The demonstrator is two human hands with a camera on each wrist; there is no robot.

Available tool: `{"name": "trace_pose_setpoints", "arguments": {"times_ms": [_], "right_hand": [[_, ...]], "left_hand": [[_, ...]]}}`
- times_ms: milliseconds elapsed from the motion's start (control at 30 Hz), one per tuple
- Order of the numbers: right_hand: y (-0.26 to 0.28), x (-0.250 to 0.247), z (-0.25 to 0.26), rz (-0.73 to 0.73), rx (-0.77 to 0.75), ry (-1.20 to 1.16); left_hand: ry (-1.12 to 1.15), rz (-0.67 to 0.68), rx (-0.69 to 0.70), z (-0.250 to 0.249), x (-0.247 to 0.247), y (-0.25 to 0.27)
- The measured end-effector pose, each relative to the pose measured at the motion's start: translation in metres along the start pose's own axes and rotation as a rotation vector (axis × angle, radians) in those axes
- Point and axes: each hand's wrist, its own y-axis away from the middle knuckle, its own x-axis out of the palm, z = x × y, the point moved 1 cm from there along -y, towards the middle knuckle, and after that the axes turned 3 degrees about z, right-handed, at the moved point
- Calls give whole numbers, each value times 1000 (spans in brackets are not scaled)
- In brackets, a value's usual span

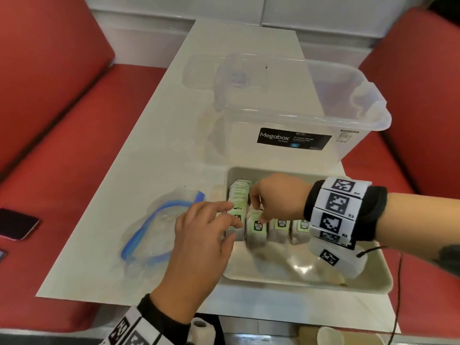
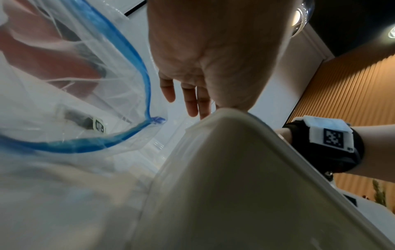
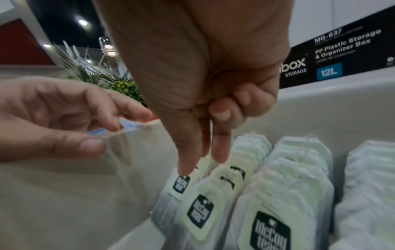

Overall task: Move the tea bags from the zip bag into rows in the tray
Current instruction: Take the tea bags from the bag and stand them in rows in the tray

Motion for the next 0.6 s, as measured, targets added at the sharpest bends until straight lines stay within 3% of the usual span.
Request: {"name": "trace_pose_setpoints", "arguments": {"times_ms": [67,200,300,600], "right_hand": [[8,-1,1,32,-52,15],[21,12,10,318,-170,71],[18,24,11,417,-200,78],[1,29,2,388,-202,122]], "left_hand": [[-4,1,-3,0,0,0],[-16,6,-7,0,2,-1],[-14,5,-1,1,3,0],[9,1,12,1,4,0]]}}
